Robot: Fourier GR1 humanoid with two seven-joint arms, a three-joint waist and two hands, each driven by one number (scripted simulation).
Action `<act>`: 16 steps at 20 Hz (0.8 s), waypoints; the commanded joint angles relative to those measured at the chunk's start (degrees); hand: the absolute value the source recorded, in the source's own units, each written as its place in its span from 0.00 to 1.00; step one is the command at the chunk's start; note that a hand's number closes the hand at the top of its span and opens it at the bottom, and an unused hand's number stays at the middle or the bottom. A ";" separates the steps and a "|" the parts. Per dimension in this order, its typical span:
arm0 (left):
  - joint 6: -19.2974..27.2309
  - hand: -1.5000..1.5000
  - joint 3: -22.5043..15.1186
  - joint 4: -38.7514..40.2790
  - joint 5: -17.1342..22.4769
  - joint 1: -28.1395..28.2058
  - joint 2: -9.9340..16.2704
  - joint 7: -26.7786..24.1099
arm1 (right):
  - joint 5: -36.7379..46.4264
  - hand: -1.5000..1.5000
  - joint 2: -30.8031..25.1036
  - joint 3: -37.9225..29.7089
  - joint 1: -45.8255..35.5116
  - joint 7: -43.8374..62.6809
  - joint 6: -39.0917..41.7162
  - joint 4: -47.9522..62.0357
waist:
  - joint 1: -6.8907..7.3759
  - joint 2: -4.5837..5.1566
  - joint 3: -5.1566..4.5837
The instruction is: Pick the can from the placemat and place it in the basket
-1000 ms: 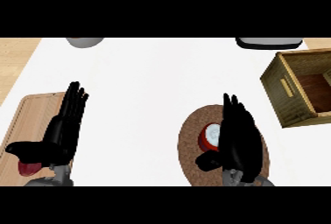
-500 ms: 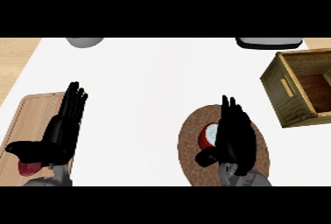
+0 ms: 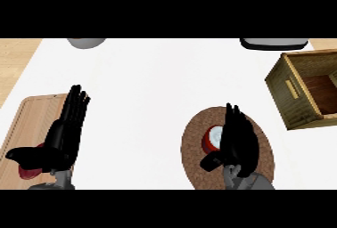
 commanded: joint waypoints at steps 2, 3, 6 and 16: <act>0.34 0.50 0.06 0.77 -0.69 -1.11 -0.89 0.89 | -1.39 0.00 0.58 3.03 -1.42 11.77 -0.19 -0.85 | -0.09 -0.02 0.00; -0.19 0.50 1.61 1.27 0.24 -3.72 0.17 2.72 | 0.03 0.00 0.58 1.57 0.08 8.87 -1.89 0.98 | -0.22 0.02 0.01; 0.08 0.50 -0.59 -1.56 -0.86 0.01 -1.20 2.38 | -1.32 0.00 0.58 -0.80 -1.80 5.63 -4.63 5.88 | 0.13 0.03 0.02; -4.53 0.50 4.25 3.48 1.90 -1.39 0.92 -2.29 | -0.32 0.00 0.59 1.34 2.09 3.07 -10.88 9.59 | -0.13 0.08 0.00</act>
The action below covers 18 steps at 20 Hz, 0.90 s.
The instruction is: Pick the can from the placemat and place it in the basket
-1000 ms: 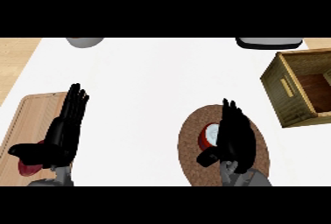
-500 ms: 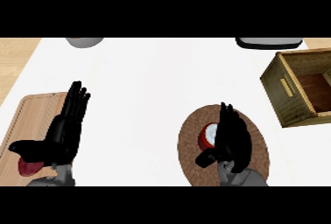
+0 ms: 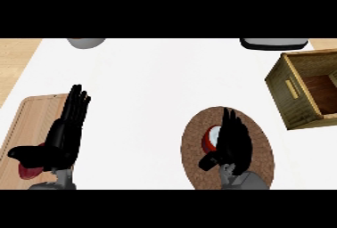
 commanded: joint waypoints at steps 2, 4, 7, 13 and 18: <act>1.28 0.50 0.80 -0.52 -0.57 -2.76 -0.68 2.70 | -0.51 0.00 0.45 -1.02 -1.28 5.02 -4.69 4.00 | -0.07 0.02 0.01; -1.31 0.50 2.22 0.37 0.74 -1.07 0.60 0.27 | 1.08 0.00 0.45 0.03 0.94 2.47 -8.12 6.16 | -0.06 0.02 0.01; -1.77 0.50 1.62 0.26 -0.02 2.03 -0.18 -2.09 | -1.20 1.00 0.02 -0.60 4.60 1.47 0.63 -1.13 | -0.29 -0.06 -0.01; -2.10 0.50 1.75 -0.37 -0.18 0.60 -0.51 -0.23 | -1.46 1.00 0.44 -4.77 -5.73 -3.19 2.85 10.01 | 0.04 0.01 0.00; 0.76 0.50 -1.03 -0.05 -3.54 0.52 -3.49 0.55 | 0.17 1.00 0.43 0.27 -6.84 1.65 4.25 8.12 | -0.02 -0.01 0.00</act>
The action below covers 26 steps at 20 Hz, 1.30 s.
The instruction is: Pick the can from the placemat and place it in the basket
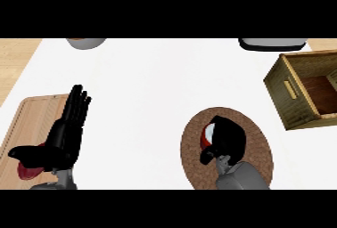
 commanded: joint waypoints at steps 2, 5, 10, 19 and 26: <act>-1.17 0.50 0.17 -3.73 -0.34 4.88 0.42 -0.96 | 1.71 1.00 0.76 -0.37 0.02 0.97 2.73 0.61 | 0.16 0.40 0.33; 0.83 0.50 -1.08 -2.68 -1.83 1.97 -1.50 0.76 | 0.62 1.00 -2.14 -0.18 -0.45 -6.68 3.06 0.55 | 0.12 0.43 0.34; -0.16 0.50 0.34 -0.49 -0.17 -0.84 -0.70 1.04 | -2.81 1.00 -13.92 12.81 7.18 -31.12 4.54 -4.57 | -0.23 0.48 0.44; -1.22 0.50 2.98 1.24 0.06 0.50 1.08 -1.56 | -13.54 1.00 -26.57 3.50 20.32 -47.54 -6.03 -28.29 | -1.67 0.14 0.33; -0.66 0.50 0.56 -1.57 -0.65 3.64 -0.73 -0.85 | -28.33 1.00 -27.77 -7.08 23.76 -46.14 -2.99 -49.57 | -1.45 0.04 0.31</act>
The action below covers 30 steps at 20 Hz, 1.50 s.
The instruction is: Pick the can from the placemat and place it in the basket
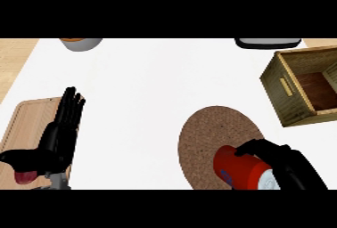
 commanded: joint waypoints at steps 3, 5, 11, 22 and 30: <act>-0.67 0.50 0.96 2.51 -0.04 2.60 -0.30 -5.28 | -15.52 1.00 -5.22 -13.17 8.75 -0.63 3.55 -19.25 | -0.25 0.09 0.00; 0.37 0.50 -1.21 0.43 -0.98 1.94 -1.62 -2.59 | -20.48 1.00 -5.86 -16.51 10.86 2.84 6.29 -26.12 | -0.41 0.01 0.02; -0.30 0.50 1.04 -1.28 0.42 -0.83 0.41 1.04 | -31.72 1.00 -8.25 -31.65 8.75 12.88 11.42 -26.97 | -0.15 0.09 -0.07; -1.50 0.50 0.89 -0.50 0.27 -0.34 -0.08 -0.67 | -35.20 1.00 -16.05 -53.96 -0.36 3.99 20.81 -2.89 | 1.31 0.36 0.02; -0.13 0.50 -0.13 3.26 -1.81 -3.36 -2.22 -0.86 | -30.14 1.00 -14.35 -52.71 -8.37 -1.76 22.30 11.33 | 1.55 0.45 0.01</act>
